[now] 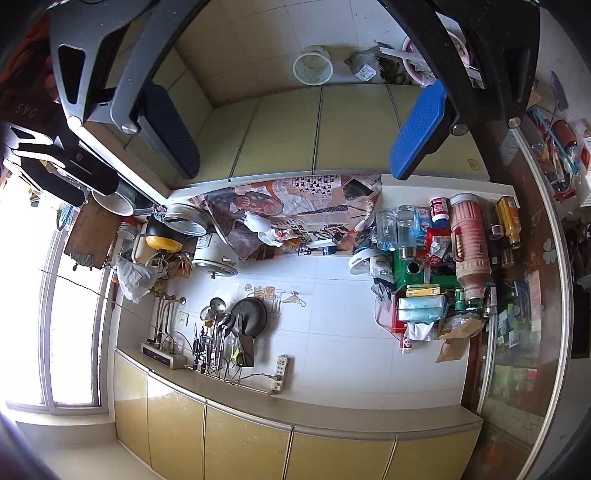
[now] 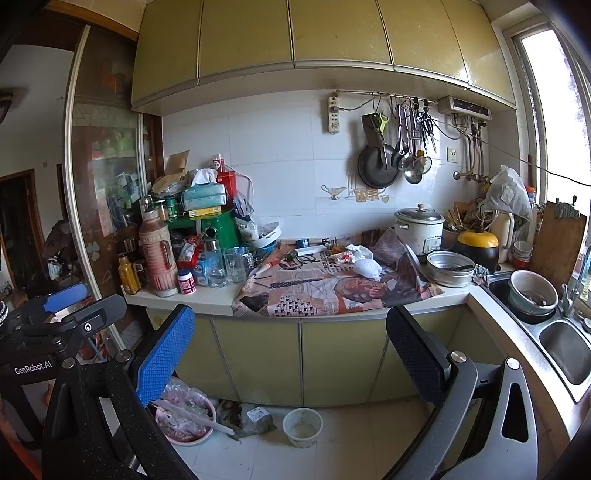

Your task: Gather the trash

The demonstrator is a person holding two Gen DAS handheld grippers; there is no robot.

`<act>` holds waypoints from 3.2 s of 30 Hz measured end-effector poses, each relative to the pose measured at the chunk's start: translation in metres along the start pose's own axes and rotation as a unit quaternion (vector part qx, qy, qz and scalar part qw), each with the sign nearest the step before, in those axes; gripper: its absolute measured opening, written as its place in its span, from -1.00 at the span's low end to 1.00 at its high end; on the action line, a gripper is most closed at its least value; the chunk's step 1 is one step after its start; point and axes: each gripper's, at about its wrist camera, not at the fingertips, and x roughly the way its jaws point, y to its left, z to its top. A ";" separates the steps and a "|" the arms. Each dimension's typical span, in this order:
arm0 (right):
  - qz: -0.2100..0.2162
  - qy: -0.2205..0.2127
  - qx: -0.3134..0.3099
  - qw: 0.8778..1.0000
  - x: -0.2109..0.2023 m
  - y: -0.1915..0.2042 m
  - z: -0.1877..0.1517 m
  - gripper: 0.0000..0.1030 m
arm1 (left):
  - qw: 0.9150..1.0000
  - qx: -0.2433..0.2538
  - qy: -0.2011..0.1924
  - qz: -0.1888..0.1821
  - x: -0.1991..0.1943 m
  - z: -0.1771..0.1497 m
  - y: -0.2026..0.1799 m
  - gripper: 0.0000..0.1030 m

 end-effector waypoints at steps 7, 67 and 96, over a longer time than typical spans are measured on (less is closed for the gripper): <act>0.001 0.000 0.002 1.000 0.000 0.001 0.001 1.00 | 1.000 -0.001 0.001 0.000 0.001 0.001 -0.001 1.00; 0.003 -0.004 0.022 1.000 0.032 -0.040 0.008 1.00 | 1.000 -0.016 0.012 0.008 0.056 0.020 -0.016 1.00; -0.143 0.062 0.080 0.985 0.281 -0.074 0.059 1.00 | 0.993 0.003 0.121 -0.014 0.422 0.098 0.083 1.00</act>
